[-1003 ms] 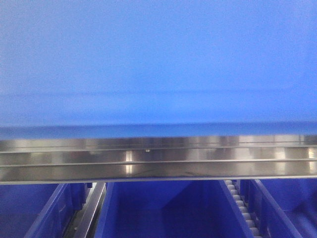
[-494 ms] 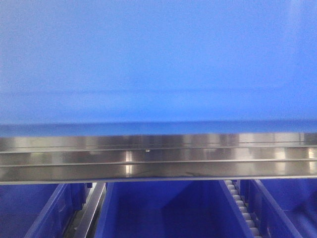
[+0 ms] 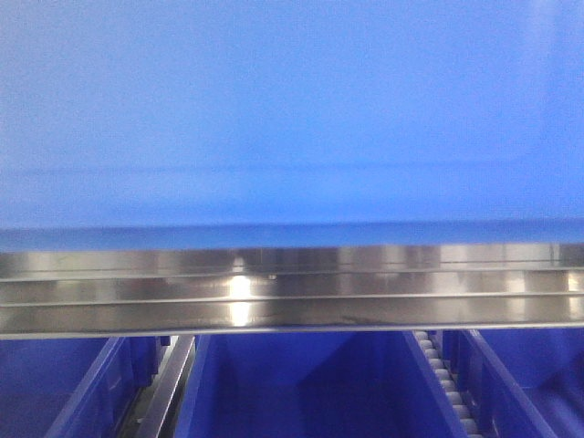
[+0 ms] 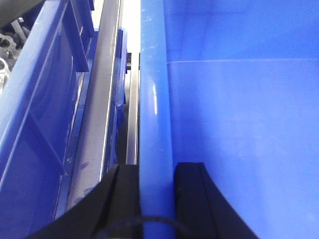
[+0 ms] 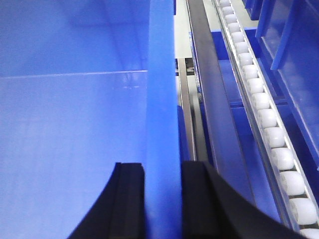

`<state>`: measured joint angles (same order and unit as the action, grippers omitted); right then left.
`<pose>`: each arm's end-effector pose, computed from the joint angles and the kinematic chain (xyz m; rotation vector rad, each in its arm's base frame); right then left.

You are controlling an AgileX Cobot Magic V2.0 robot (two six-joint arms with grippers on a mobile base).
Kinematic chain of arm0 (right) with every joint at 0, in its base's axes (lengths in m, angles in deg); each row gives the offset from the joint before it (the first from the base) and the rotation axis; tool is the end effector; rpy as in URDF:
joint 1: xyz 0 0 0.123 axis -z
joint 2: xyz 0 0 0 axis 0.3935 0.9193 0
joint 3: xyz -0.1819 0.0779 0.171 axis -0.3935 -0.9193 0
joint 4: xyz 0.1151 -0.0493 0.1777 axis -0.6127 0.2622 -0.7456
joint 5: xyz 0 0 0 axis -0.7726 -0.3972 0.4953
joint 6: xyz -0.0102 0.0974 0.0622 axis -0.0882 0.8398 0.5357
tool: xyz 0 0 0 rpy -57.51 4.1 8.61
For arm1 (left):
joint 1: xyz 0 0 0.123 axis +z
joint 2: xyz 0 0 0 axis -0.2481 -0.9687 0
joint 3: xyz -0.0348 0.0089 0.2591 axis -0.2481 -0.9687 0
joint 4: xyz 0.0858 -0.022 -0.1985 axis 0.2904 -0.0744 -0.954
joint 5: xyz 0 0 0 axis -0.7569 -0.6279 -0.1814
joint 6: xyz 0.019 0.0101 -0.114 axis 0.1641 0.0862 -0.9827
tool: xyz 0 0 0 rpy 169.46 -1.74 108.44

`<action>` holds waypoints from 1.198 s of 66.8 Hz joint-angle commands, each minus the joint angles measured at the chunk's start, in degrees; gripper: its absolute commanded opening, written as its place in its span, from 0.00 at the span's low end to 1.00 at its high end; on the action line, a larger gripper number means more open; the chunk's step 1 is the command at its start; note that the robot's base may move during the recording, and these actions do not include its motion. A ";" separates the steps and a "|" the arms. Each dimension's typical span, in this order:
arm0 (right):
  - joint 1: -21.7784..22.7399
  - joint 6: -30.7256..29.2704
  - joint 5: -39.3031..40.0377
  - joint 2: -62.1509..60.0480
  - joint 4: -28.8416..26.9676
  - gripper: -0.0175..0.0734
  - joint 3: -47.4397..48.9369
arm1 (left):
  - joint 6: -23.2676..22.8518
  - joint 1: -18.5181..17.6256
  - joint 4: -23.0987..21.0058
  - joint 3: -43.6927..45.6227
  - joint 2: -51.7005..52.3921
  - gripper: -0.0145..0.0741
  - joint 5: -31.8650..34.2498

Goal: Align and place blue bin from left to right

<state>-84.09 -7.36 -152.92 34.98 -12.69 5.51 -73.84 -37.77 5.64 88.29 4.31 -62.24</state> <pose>0.1515 0.1426 0.3980 -0.1905 2.2385 0.2338 0.1807 -0.1088 0.4102 -0.0419 2.1743 -0.0114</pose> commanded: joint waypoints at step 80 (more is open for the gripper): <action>-0.46 -0.06 6.08 -0.71 2.56 0.12 0.60 | 0.27 -0.72 1.35 0.50 0.77 0.04 4.12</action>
<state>-84.09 -7.36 -152.57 34.98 -12.55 5.51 -73.84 -37.77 5.88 88.29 4.45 -62.36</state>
